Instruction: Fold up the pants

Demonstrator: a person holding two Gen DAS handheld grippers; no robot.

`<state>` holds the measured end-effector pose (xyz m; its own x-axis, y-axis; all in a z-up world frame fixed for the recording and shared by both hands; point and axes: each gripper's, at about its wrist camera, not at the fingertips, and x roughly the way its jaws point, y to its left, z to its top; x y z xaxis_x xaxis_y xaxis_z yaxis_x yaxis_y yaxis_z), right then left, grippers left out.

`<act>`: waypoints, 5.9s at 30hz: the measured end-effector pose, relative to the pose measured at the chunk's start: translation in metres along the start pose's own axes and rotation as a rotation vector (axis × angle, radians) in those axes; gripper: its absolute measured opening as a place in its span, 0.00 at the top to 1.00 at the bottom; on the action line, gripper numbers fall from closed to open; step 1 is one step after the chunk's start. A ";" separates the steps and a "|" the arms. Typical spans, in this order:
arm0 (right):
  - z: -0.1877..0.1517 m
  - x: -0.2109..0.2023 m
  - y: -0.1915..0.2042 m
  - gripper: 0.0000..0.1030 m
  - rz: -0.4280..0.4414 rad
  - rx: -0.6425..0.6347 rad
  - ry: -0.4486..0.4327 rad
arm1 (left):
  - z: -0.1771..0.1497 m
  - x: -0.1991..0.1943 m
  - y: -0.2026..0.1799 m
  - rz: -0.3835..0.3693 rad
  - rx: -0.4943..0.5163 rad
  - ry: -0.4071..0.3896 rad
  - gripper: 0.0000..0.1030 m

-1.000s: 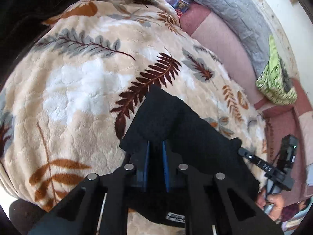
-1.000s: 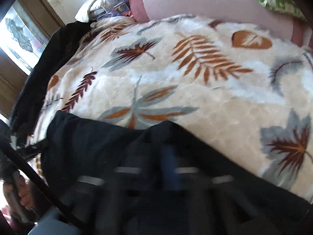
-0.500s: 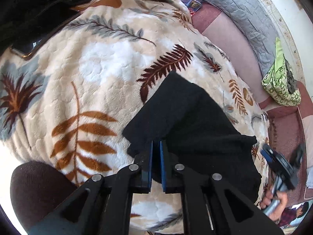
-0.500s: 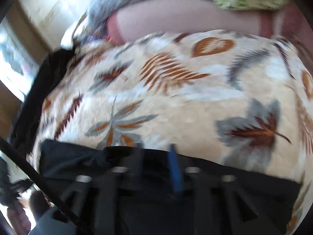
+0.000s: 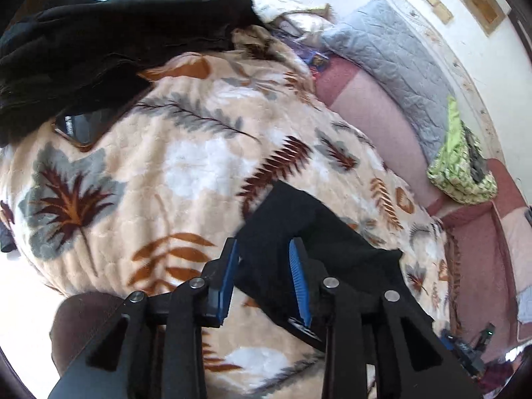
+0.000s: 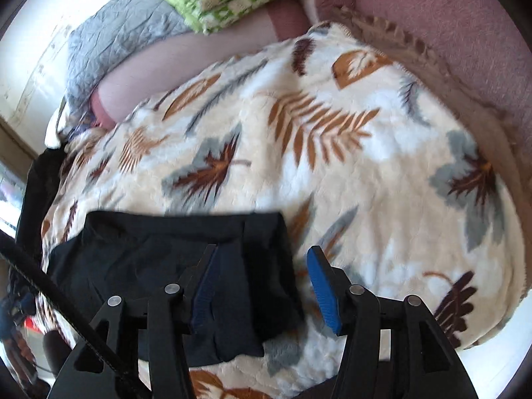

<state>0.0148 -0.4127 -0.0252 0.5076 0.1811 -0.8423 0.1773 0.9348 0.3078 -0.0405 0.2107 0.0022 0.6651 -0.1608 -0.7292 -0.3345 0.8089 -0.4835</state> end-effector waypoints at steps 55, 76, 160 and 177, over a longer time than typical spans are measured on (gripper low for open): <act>0.023 0.067 -0.002 0.48 -0.119 -0.019 -0.014 | -0.061 0.085 -0.118 -0.024 0.337 0.143 0.40; 0.054 0.123 0.210 0.39 0.318 -0.252 0.120 | -0.101 0.090 -0.148 -0.079 0.538 0.099 0.38; -0.049 0.023 0.044 0.86 0.319 0.118 -0.155 | -0.162 0.213 -0.447 -0.430 1.070 0.581 0.79; -0.077 0.071 0.187 0.41 0.420 -0.284 0.042 | -0.049 0.185 -0.239 -0.377 0.479 0.466 0.53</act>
<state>0.0186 -0.2014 -0.0612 0.4505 0.5656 -0.6908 -0.2739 0.8240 0.4961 0.1303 -0.0402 -0.0408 0.2915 -0.6104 -0.7365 0.2560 0.7917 -0.5548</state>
